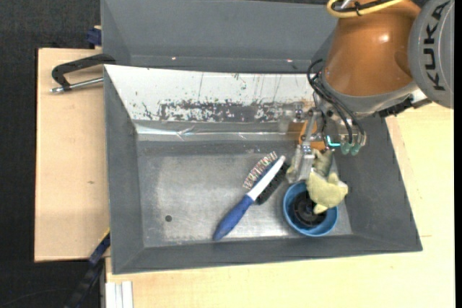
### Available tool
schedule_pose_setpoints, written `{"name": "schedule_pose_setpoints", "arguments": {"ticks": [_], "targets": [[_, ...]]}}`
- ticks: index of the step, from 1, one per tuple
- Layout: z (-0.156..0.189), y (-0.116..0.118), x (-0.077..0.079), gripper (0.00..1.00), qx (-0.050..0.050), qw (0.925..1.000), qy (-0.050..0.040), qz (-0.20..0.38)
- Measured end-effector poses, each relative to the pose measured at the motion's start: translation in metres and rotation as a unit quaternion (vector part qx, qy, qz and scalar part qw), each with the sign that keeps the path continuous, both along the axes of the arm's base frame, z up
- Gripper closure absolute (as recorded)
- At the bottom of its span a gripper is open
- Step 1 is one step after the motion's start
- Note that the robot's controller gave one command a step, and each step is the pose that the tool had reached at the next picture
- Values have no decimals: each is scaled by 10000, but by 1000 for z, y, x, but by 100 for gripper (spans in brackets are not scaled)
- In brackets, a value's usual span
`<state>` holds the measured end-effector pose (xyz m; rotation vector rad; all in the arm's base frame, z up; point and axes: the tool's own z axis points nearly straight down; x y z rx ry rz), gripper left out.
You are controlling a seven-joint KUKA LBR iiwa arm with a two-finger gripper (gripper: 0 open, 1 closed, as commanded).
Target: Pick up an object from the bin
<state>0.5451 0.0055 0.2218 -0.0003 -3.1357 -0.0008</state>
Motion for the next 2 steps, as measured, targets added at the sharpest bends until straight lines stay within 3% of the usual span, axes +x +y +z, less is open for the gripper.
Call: {"name": "schedule_pose_setpoints", "arguments": {"ticks": [1,2], "targets": [[-149,9,-16,0,8,9753,-103,2206],[-151,8,-19,100,10,9754,-53,2205]]}}
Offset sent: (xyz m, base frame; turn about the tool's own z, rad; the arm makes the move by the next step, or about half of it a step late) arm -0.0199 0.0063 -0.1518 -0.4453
